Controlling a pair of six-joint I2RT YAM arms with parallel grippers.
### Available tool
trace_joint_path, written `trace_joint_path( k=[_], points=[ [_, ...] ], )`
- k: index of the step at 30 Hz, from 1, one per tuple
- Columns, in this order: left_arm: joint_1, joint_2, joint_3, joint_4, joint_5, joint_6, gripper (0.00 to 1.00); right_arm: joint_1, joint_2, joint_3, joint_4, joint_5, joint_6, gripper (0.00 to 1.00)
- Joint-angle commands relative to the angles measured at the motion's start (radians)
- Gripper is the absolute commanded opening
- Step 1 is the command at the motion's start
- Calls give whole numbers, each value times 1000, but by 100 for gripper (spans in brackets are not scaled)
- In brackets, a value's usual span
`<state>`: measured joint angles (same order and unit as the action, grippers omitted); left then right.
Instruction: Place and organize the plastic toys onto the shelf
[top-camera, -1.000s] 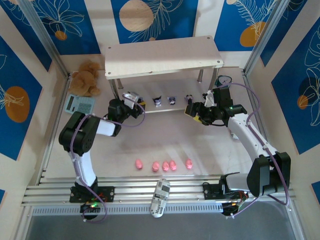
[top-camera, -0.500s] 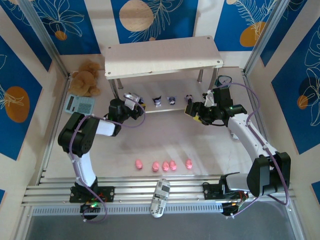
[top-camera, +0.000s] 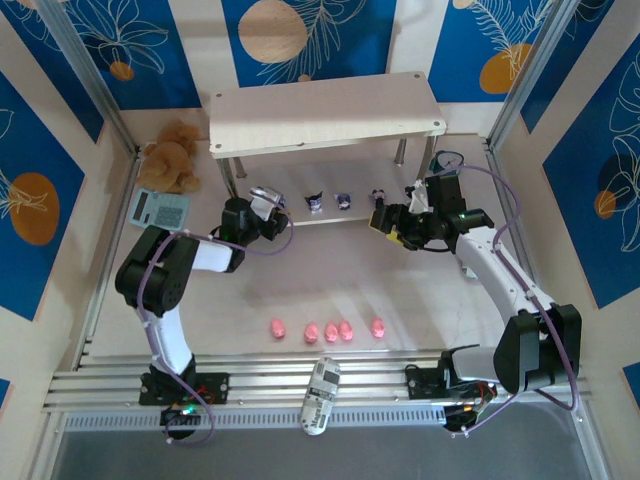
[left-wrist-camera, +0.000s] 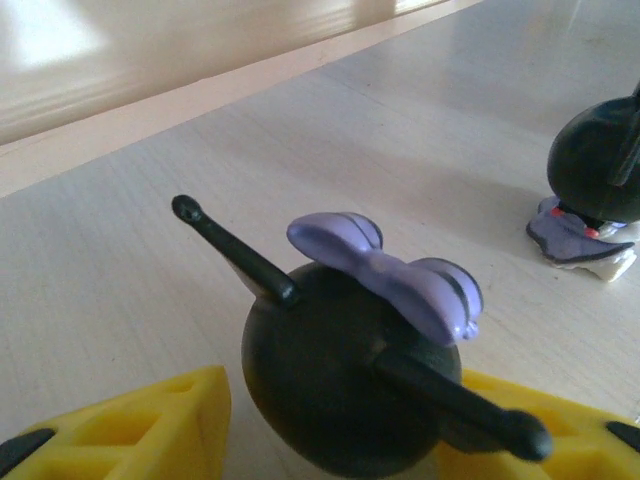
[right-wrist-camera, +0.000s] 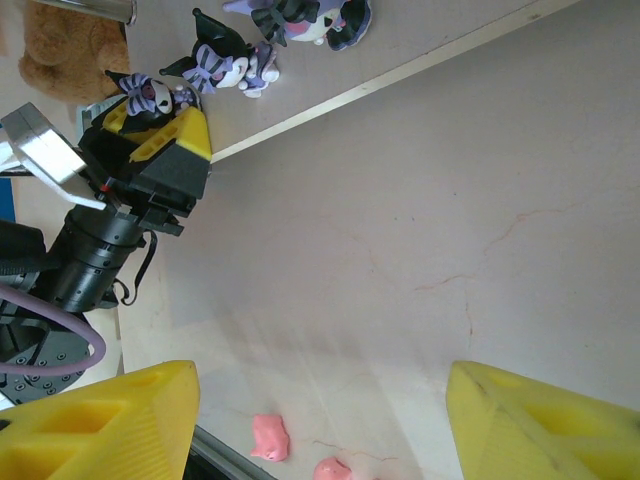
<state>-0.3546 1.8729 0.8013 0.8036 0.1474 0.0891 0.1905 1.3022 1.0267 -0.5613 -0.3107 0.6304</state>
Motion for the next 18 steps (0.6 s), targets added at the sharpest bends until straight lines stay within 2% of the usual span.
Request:
trace_joint_path(
  k=[1,18],
  points=[
    [3,-36,7,-4,-62,28,54,4,11,-5,6,-19,-7,67],
    [-8,-75,1,-74,-48,32,54,6,7,-20,17,-27,-1,67]
  ],
)
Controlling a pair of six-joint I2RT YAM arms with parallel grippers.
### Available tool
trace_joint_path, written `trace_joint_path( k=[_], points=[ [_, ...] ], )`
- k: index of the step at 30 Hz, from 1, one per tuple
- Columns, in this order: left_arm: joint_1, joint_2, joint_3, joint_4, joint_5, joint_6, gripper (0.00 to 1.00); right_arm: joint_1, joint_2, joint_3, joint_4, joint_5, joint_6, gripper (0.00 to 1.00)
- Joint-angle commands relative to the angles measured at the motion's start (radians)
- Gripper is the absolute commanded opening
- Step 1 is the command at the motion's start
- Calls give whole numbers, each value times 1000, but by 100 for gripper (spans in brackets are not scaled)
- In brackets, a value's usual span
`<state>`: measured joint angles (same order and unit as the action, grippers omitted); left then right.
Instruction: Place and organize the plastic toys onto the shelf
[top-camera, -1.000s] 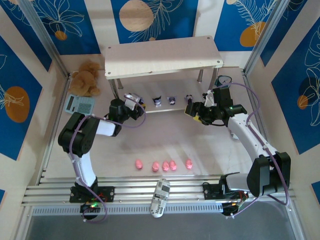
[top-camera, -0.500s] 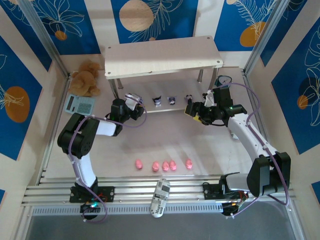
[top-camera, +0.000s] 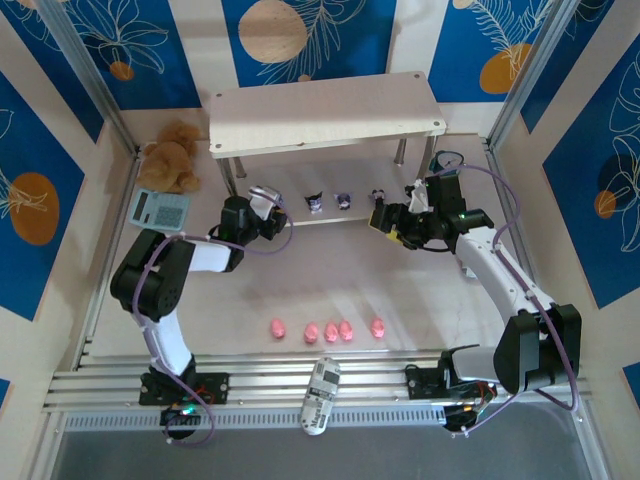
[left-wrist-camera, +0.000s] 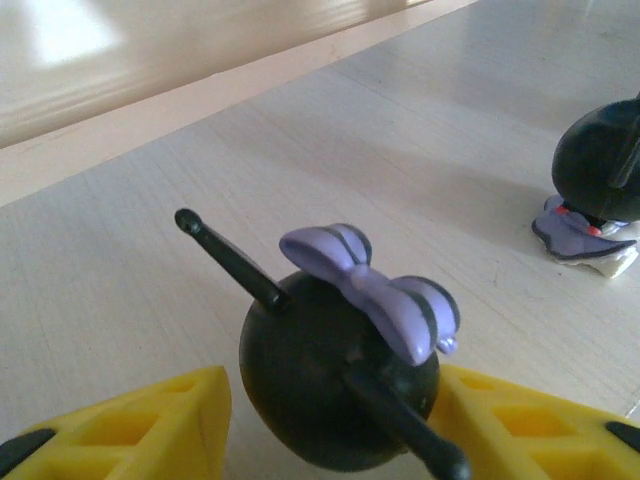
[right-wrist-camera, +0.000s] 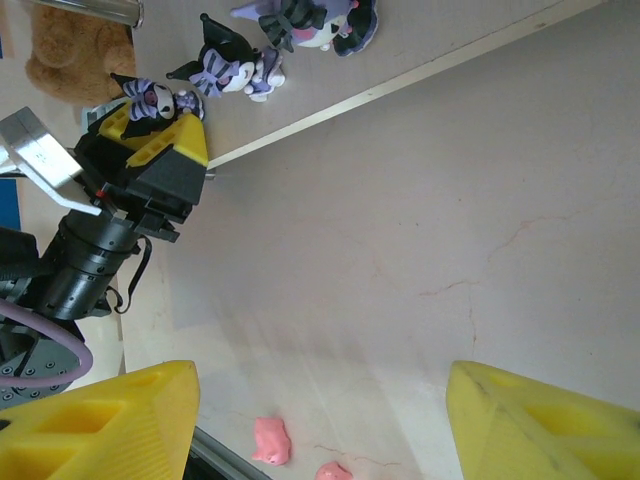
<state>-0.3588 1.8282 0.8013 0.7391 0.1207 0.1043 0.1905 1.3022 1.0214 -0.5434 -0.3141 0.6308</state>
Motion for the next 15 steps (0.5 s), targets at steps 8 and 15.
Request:
trace_joint_path(
  k=[8,15],
  points=[
    [-5,-43,27,-79,6,23,55,4,-1,-19,-3,-23,-3,67],
    [-8,-41,34,-84,7,29,55,2,-11,-30,-1,-22,-5,67]
  ],
)
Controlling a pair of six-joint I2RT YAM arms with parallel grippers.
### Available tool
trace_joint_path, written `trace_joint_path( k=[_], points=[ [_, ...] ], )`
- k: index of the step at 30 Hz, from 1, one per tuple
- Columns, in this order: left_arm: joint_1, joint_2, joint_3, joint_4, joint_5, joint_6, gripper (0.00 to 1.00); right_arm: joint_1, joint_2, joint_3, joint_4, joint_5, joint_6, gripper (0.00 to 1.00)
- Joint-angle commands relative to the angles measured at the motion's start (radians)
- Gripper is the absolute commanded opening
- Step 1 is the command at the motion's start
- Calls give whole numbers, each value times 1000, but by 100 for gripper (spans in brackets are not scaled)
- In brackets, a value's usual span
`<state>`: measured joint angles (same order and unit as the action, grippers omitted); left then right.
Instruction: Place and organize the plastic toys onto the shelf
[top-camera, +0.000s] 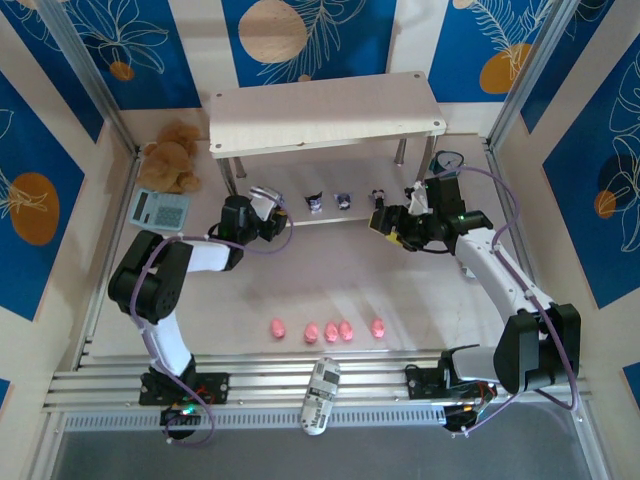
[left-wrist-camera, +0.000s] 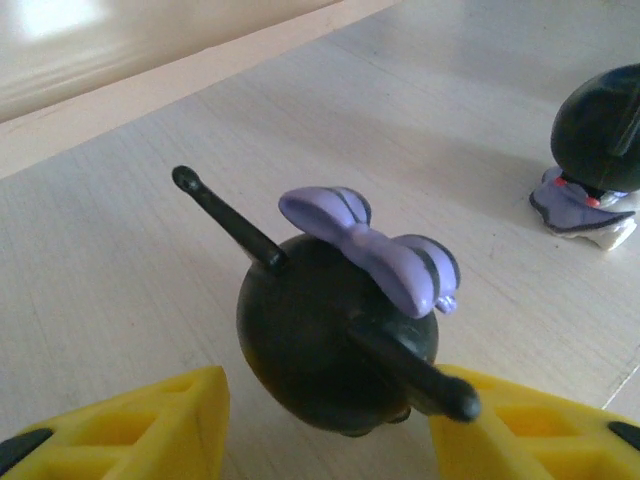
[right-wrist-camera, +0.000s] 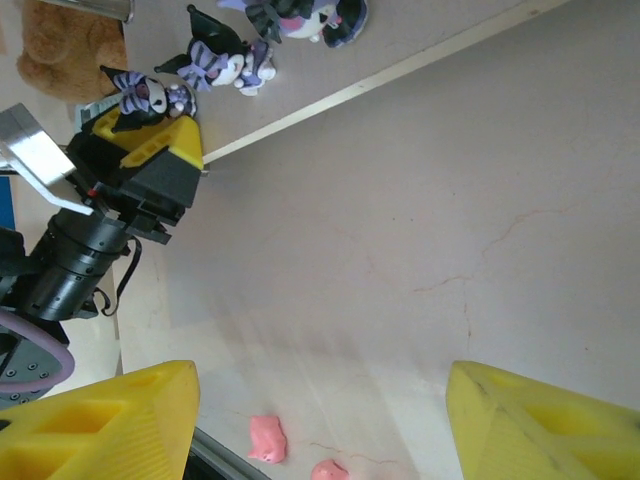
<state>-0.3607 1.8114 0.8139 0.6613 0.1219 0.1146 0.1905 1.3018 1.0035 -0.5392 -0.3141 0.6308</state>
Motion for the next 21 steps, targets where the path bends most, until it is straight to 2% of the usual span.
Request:
trace_joint_path(
  k=[1,6,21],
  points=[
    [-6,-26,18,4,3,20,55,1,-13,-12,-6,-22,-5,67],
    [-11,-59,1,18,-1,28,56,0,-11,-18,1,-24,-2,67],
    [-41,-153,34,-163,-8,57,58,-13,-19,-29,12,-47,-11,67]
  ],
)
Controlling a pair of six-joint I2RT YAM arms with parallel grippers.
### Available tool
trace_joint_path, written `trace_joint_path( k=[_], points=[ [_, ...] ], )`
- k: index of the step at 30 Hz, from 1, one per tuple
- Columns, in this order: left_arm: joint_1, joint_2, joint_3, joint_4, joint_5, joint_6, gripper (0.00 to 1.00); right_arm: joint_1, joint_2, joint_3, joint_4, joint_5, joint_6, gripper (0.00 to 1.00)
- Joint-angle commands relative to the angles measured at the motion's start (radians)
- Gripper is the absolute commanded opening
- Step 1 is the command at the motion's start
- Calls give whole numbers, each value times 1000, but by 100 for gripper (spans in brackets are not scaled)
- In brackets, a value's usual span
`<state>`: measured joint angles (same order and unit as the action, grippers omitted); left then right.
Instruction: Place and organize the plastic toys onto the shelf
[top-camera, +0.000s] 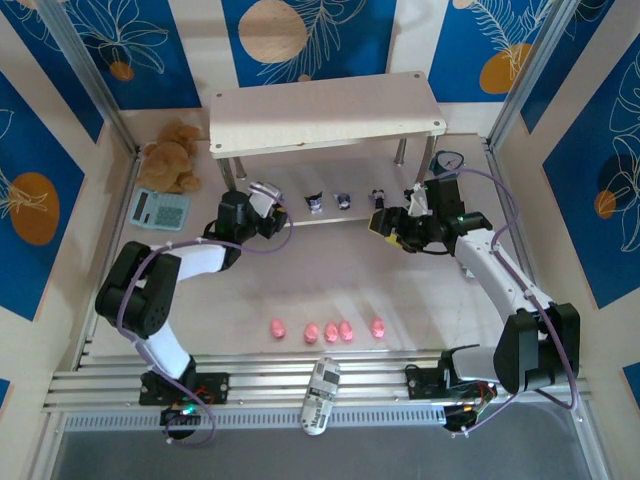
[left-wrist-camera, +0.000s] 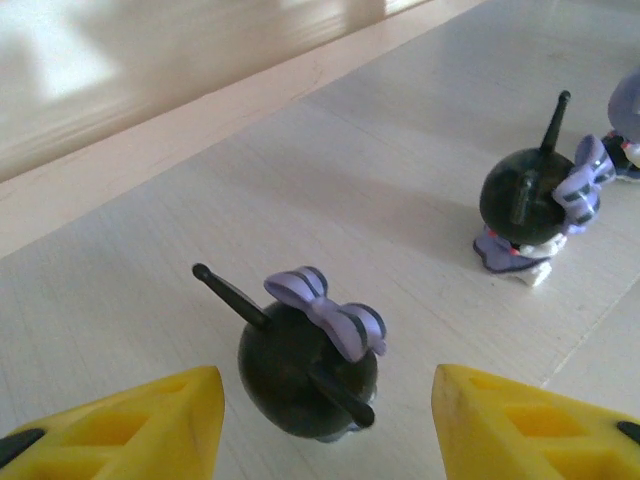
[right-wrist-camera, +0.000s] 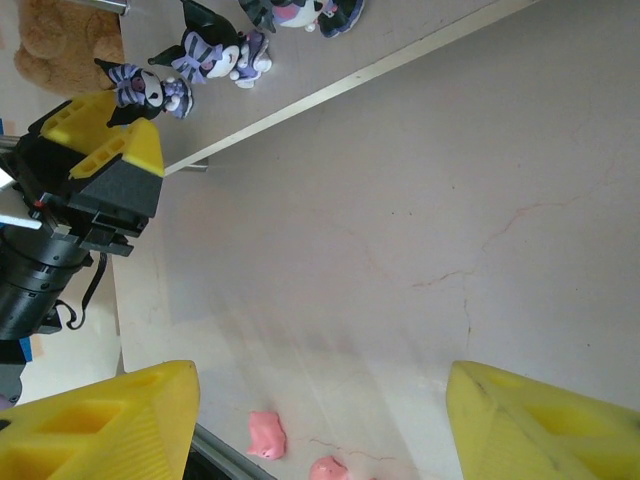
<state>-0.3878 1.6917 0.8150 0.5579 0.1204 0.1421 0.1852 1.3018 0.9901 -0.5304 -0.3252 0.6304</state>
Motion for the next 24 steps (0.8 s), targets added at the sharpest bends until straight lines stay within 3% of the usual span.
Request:
trace_joint_path(
  k=[1,14,19,22,24],
  points=[
    [-15,-38,34,-66,-5,31,58,-8,-19,-16,3,-37,-11,67],
    [-21,-142,9,-103,-94,20,58,-5,-20,-19,3,-49,-27,67],
    [-35,-235,-11,-163,-114,9,57,9,-15,-19,4,-50,-37,60],
    [-61,-323,-23,-238,-142,-16,48,21,-13,-24,8,-49,-51,53],
    [-99,-401,-28,-321,-232,-45,32,38,-17,-35,26,-51,-62,42]
  ],
)
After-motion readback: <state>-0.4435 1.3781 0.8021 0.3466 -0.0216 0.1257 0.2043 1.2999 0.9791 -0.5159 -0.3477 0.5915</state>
